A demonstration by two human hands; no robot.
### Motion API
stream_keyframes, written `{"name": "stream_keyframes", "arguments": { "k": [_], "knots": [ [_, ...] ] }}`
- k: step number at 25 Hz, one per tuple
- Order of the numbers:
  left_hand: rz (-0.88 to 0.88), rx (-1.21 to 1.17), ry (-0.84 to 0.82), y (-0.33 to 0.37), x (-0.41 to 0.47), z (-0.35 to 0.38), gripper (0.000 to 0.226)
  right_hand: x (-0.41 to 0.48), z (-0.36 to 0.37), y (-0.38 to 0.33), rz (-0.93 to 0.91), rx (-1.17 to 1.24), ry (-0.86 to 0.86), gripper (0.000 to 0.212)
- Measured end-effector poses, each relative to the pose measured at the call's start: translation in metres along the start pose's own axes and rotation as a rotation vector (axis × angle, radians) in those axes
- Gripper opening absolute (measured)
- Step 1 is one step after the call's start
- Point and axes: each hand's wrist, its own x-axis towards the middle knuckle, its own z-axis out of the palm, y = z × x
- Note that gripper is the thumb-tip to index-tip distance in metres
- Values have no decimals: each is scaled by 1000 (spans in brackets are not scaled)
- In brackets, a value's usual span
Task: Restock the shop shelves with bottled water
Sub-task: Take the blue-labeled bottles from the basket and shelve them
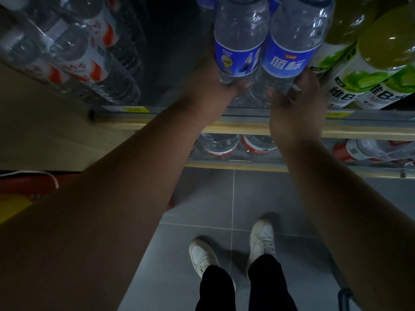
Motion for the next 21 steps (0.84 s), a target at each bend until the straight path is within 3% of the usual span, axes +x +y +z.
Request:
{"name": "stream_keyframes", "arguments": {
  "k": [10,15,18,21],
  "knots": [
    [-25,110,12,5,-16,-3,70,-2,-11,12,-85,-137,-81,63],
    [-18,559,-19,5,-60,-14,78,-41,-41,5,-109,-479,-108,64],
    [160,799,-39,0,-96,-16,76,-73,-62,10,-203,-727,-136,66],
    [239,924,-157,5,-122,-3,82,-101,-88,14,-117,-827,-233,72]
  ]
}}
